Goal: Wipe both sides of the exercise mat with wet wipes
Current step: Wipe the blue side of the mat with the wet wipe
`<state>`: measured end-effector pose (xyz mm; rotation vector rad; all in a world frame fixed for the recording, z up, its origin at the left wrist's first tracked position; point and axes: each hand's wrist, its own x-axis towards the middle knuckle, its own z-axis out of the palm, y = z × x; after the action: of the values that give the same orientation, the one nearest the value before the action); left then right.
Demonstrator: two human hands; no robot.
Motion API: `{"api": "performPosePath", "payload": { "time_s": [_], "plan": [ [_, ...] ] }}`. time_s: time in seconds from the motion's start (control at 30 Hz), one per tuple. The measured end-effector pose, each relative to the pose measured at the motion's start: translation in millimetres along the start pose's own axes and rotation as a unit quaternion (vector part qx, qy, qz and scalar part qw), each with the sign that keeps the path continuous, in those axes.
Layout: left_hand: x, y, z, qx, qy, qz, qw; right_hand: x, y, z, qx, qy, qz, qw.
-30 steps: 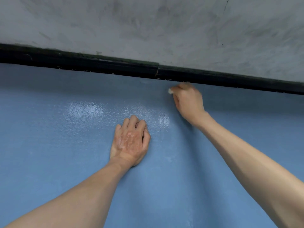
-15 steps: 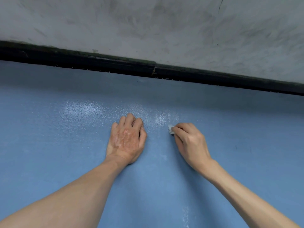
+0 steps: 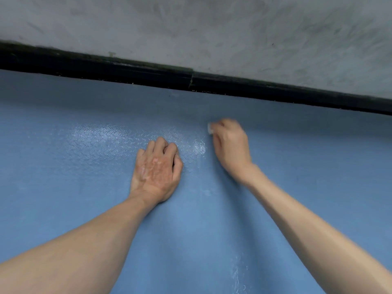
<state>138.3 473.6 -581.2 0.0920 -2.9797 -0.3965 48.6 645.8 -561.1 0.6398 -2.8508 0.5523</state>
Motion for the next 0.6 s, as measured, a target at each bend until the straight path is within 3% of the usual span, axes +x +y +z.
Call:
{"api": "performPosePath", "payload": {
  "time_s": [0.17, 0.3, 0.47, 0.6],
  "plan": [
    [0.5, 0.1, 0.3, 0.006, -0.010, 0.002, 1.000, -111.4, -22.5, -26.0, 0.036, -0.024, -0.039, 0.998],
    [-0.1, 1.8, -0.5, 0.006, -0.012, 0.005, 1.000, -60.2, -9.0, -14.5, 0.015, -0.018, -0.061, 0.998],
    [-1.8, 1.7, -1.1, -0.003, -0.014, -0.001, 1.000, 31.4, 6.9, 4.5, -0.007, 0.001, 0.003, 1.000],
    [-1.0, 1.5, -0.3, -0.009, -0.011, -0.005, 1.000, 3.1, -2.3, -1.8, -0.013, 0.002, 0.001, 1.000]
  ]
}}
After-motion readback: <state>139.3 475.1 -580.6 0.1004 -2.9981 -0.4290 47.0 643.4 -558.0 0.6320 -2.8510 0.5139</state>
